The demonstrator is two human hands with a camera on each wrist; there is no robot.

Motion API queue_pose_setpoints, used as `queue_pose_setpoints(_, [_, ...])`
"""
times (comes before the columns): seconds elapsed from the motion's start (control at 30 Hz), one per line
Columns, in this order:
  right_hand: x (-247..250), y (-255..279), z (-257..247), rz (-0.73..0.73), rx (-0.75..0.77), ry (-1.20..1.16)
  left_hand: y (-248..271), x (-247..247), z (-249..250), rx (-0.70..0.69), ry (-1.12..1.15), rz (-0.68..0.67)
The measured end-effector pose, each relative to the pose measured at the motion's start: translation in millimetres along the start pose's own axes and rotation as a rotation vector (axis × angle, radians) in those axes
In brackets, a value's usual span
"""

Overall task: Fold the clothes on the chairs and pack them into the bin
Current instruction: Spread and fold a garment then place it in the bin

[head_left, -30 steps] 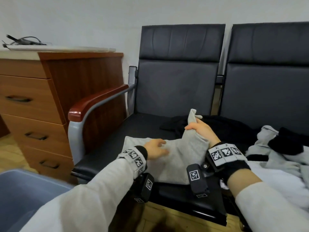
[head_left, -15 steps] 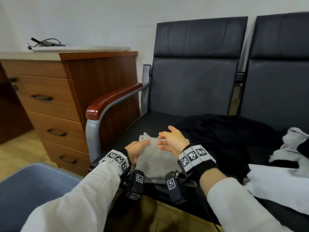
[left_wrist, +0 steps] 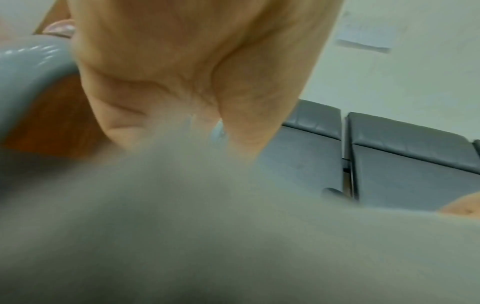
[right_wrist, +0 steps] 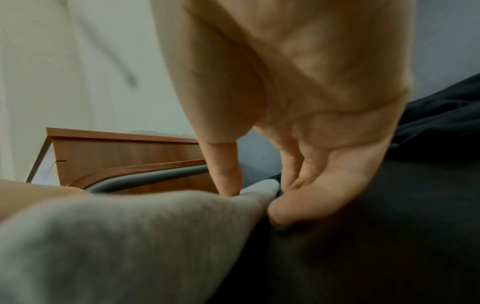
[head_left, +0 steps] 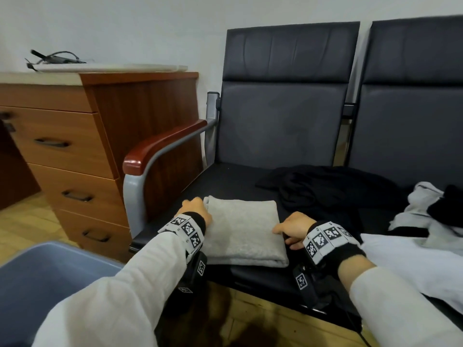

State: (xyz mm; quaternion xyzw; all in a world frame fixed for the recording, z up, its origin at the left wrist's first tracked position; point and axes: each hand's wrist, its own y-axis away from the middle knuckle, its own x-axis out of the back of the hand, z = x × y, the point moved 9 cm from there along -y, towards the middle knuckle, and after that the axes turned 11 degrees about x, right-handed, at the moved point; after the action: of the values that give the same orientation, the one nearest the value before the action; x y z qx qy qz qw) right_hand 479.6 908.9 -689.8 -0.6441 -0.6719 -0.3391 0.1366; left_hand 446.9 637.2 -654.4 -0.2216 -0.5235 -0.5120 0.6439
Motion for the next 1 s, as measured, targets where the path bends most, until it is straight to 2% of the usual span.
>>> queue_pose_setpoints(0.07, [2.2,5.7,3.5,-0.001,-0.032,-0.048,7.6,7.5,13.9,-0.089,0.078,0.031])
queue_pose_setpoints(0.1, [3.0,9.1,1.9,-0.007,-0.035,-0.061,13.0,8.0,21.7,-0.128,0.2,-0.006])
queue_pose_setpoints(0.13, [2.6,11.9,-0.4,-0.011,-0.034,-0.075,20.3,4.1,28.5,-0.149,0.351,-0.084])
queue_pose_setpoints(0.23, [-5.7,16.2,-4.1,-0.021,-0.043,-0.191,47.1,-30.8,40.7,-0.082,0.688,-0.462])
queue_pose_setpoints(0.3, [-17.0,16.0,-9.1,-0.039,-0.027,-0.494,55.4,-50.6,37.6,-0.037,0.699,-0.591])
queue_pose_setpoints(0.37, [-25.0,17.5,-21.0,-0.055,0.013,-0.771,54.9,-58.6,31.6,-0.003,0.697,-0.623])
queue_pose_setpoints(0.4, [-25.8,16.6,-27.1,-0.049,0.042,-0.837,53.3,-60.2,29.9,0.012,0.707,-0.633])
queue_pose_setpoints(0.53, [-30.2,18.3,-66.0,-0.024,0.196,-0.823,54.4,-61.2,33.6,0.004,0.756,-0.711])
queue_pose_setpoints(0.6, [-42.9,23.3,-89.8,-0.094,0.277,-0.816,54.1,-59.2,32.9,-0.011,0.809,-0.768])
queue_pose_setpoints(0.67, [-58.1,28.1,-107.9,-0.197,0.318,-0.937,52.6,-52.7,31.3,-0.04,0.874,-0.813])
queue_pose_setpoints(0.73, [-60.6,29.2,-115.6,-0.223,0.326,-1.01,44.2,-42.8,26.5,-0.079,0.869,-0.758])
queue_pose_setpoints(0.8, [-55.0,24.8,-111.7,-0.197,0.324,-1.009,33.0,-36.9,16.5,-0.081,0.771,-0.649])
queue_pose_setpoints(0.87, [-46.2,21.1,-101.8,-0.149,0.313,-0.967,22.6,-32.5,7.3,-0.071,0.703,-0.562])
queue_pose_setpoints(1.0, [-39.6,15.3,-83.5,-0.093,0.279,-0.832,15.9,-20.1,-2.7,-0.051,0.677,-0.494])
